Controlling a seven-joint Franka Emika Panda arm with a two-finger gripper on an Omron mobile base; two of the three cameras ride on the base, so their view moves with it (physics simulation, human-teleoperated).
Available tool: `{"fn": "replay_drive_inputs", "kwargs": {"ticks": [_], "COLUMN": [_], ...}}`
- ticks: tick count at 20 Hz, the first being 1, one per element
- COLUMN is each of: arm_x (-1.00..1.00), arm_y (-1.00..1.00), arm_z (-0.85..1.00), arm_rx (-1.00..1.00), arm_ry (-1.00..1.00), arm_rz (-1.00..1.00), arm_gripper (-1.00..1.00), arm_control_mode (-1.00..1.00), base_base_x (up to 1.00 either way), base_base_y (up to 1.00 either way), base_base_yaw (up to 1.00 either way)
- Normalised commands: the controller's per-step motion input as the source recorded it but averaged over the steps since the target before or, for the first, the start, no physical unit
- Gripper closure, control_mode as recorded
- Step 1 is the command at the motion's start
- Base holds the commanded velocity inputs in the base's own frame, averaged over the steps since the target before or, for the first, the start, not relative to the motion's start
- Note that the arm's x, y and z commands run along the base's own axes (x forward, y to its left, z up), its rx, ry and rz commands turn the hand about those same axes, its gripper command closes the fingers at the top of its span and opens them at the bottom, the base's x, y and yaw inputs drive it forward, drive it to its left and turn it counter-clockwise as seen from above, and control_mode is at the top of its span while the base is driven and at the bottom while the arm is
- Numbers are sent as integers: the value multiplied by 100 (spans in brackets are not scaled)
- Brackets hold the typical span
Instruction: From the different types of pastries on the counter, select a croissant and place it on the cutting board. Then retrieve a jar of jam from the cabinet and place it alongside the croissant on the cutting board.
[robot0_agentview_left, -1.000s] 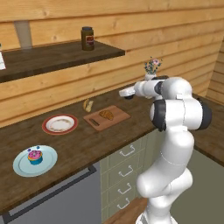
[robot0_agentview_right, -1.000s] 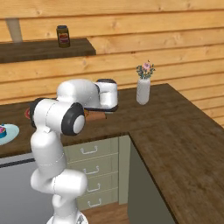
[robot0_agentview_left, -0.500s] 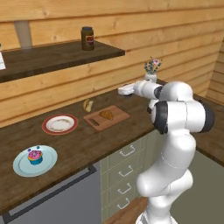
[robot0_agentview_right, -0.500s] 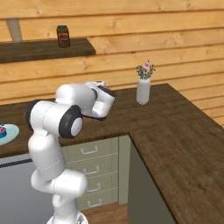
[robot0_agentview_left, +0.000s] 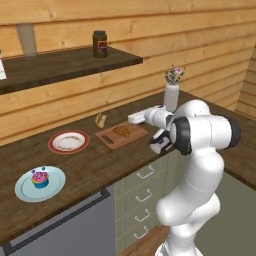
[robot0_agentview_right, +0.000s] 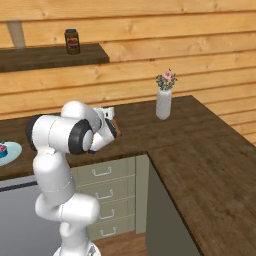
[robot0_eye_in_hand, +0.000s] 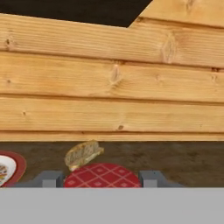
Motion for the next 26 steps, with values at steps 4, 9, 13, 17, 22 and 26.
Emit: {"fn": "replay_drive_inputs", "kwargs": {"ticks": [4,9,13,17,22,26], "arm_x": [0,3,33,45,16,54], "arm_y": [-1,0,-43,-82,-33,-89], "arm_z": [-9,-10,-74,-75,-18,-12], "arm_rx": [0,0,1,6,3,16], "arm_ry": [0,0,-8,-17,-6,-17], "arm_rz": [3,0,12,27,12,22], "arm_gripper": [100,100,100,100,100,100], "arm_control_mode": [-100,-100,-100,-100,-100,-100], "base_base_x": [0,0,0,0,0,0], "base_base_y": [0,0,0,0,0,0], "base_base_yaw": [0,0,0,0,0,0]}}
